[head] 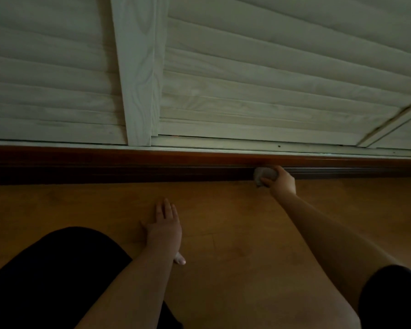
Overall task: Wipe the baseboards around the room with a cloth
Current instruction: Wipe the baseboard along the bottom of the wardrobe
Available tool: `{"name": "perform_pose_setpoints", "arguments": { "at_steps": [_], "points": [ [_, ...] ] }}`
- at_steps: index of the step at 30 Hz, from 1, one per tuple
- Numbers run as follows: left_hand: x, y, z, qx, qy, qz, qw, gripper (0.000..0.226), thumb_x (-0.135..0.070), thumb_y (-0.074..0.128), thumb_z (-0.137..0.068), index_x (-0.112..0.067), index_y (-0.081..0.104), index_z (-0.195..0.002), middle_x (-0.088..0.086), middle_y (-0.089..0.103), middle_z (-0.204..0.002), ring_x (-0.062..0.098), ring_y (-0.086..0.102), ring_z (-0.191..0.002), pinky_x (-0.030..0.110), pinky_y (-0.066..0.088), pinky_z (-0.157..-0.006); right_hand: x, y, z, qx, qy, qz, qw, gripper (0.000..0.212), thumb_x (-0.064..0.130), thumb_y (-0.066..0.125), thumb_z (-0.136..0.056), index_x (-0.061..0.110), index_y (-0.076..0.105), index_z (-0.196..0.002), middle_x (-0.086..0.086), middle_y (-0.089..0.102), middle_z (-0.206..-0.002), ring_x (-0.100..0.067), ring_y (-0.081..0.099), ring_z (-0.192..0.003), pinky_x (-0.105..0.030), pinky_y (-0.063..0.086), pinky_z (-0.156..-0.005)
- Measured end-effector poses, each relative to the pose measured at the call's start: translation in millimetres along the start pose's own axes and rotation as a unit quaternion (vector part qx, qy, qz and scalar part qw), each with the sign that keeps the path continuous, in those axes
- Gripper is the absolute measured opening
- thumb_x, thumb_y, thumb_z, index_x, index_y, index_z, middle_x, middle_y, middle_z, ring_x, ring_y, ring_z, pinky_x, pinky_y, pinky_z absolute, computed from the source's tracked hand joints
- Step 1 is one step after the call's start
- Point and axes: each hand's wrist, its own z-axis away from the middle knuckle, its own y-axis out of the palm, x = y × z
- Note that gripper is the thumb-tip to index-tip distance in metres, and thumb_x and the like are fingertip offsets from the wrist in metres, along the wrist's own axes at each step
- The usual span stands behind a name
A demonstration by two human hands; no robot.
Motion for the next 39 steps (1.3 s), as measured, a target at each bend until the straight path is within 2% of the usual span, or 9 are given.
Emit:
{"name": "perform_pose_setpoints", "arguments": {
  "at_steps": [4, 8, 10, 13, 20, 23, 26, 32, 39],
  "points": [
    [-3, -1, 0, -0.002, -0.009, -0.004, 1.0, 0.152, -0.055, 0.087, -0.063, -0.004, -0.027, -0.15, 0.018, -0.035, -0.157, 0.039, -0.019, -0.149, 0.064, 0.027, -0.115, -7, 11, -5, -0.002, 0.037, -0.018, 0.999, 0.047, 0.02, 0.072, -0.087, 0.017, 0.054, -0.131, -0.01, 0.063, -0.121, -0.028, 0.059, -0.113, -0.036, 0.048, -0.089],
    [-3, 0, 2, -0.005, -0.011, 0.002, 1.0, 0.15, -0.055, 0.086, -0.064, -0.005, -0.026, -0.151, 0.017, -0.034, -0.158, 0.038, -0.02, -0.149, 0.061, 0.029, -0.115, -8, 21, -1, -0.006, 0.149, -0.047, 0.988, 0.039, 0.02, 0.066, -0.091, 0.013, 0.053, -0.127, -0.013, 0.062, -0.12, -0.029, 0.061, -0.108, -0.038, 0.049, -0.089],
    [-2, 0, 3, -0.007, -0.007, 0.002, 1.0, 0.149, -0.055, 0.086, -0.065, -0.006, -0.025, -0.151, 0.016, -0.033, -0.158, 0.038, -0.019, -0.149, 0.06, 0.029, -0.115, 2, 30, 12, -0.023, 0.18, -0.083, 0.98, 0.043, 0.022, 0.066, -0.092, 0.011, 0.049, -0.13, -0.014, 0.06, -0.122, -0.03, 0.061, -0.11, -0.044, 0.051, -0.093],
    [-1, -2, 2, 0.003, -0.002, -0.002, 1.0, 0.15, -0.055, 0.086, -0.065, -0.005, -0.027, -0.15, 0.018, -0.034, -0.157, 0.039, -0.02, -0.149, 0.063, 0.027, -0.114, 21, 55, 46, -0.019, 0.121, -0.134, 0.983, 0.051, 0.027, 0.07, -0.089, 0.014, 0.048, -0.132, -0.009, 0.061, -0.123, -0.026, 0.061, -0.112, -0.044, 0.052, -0.094],
    [-3, 0, 0, -0.005, 0.001, -0.023, 1.0, 0.15, -0.059, 0.084, -0.066, -0.002, -0.028, -0.148, 0.02, -0.032, -0.158, 0.042, -0.016, -0.149, 0.063, 0.032, -0.112, 105, 114, 102, 0.057, -0.068, -0.197, 0.976, 0.051, 0.04, 0.073, -0.085, 0.025, 0.049, -0.127, 0.014, 0.058, -0.107, -0.001, 0.059, -0.098, -0.016, 0.052, -0.075],
    [-4, 2, 1, -0.021, 0.0, -0.042, 0.999, 0.149, -0.063, 0.081, -0.067, -0.002, -0.028, -0.149, 0.021, -0.033, -0.157, 0.042, -0.016, -0.149, 0.06, 0.034, -0.112, 144, 130, 103, 0.073, -0.111, -0.206, 0.97, 0.05, 0.041, 0.071, -0.086, 0.023, 0.048, -0.127, 0.01, 0.058, -0.112, -0.002, 0.057, -0.1, -0.018, 0.052, -0.079],
    [-4, 1, 1, -0.026, -0.005, -0.035, 0.999, 0.148, -0.062, 0.081, -0.068, -0.004, -0.028, -0.149, 0.02, -0.034, -0.157, 0.041, -0.017, -0.149, 0.057, 0.034, -0.113, 166, 138, 98, 0.077, -0.093, -0.211, 0.97, 0.049, 0.041, 0.069, -0.089, 0.019, 0.048, -0.127, 0.0, 0.059, -0.116, -0.011, 0.059, -0.103, -0.022, 0.052, -0.079],
    [-2, 1, 4, -0.03, 0.0, -0.029, 0.999, 0.147, -0.063, 0.08, -0.068, -0.005, -0.027, -0.15, 0.018, -0.033, -0.158, 0.039, -0.018, -0.15, 0.056, 0.035, -0.113, 137, 111, 71, 0.072, -0.074, -0.201, 0.974, 0.051, 0.04, 0.072, -0.085, 0.018, 0.052, -0.127, 0.009, 0.059, -0.106, -0.008, 0.059, -0.097, -0.014, 0.047, -0.069],
    [0, 4, 4, -0.021, 0.001, -0.006, 1.0, 0.15, -0.06, 0.083, -0.065, -0.007, -0.027, -0.151, 0.015, -0.034, -0.158, 0.037, -0.018, -0.15, 0.061, 0.029, -0.115, 73, 54, 33, 0.028, -0.014, -0.164, 0.986, 0.048, 0.037, 0.075, -0.083, 0.021, 0.056, -0.125, 0.01, 0.061, -0.102, -0.01, 0.062, -0.095, -0.027, 0.054, -0.077]
  ]
}}
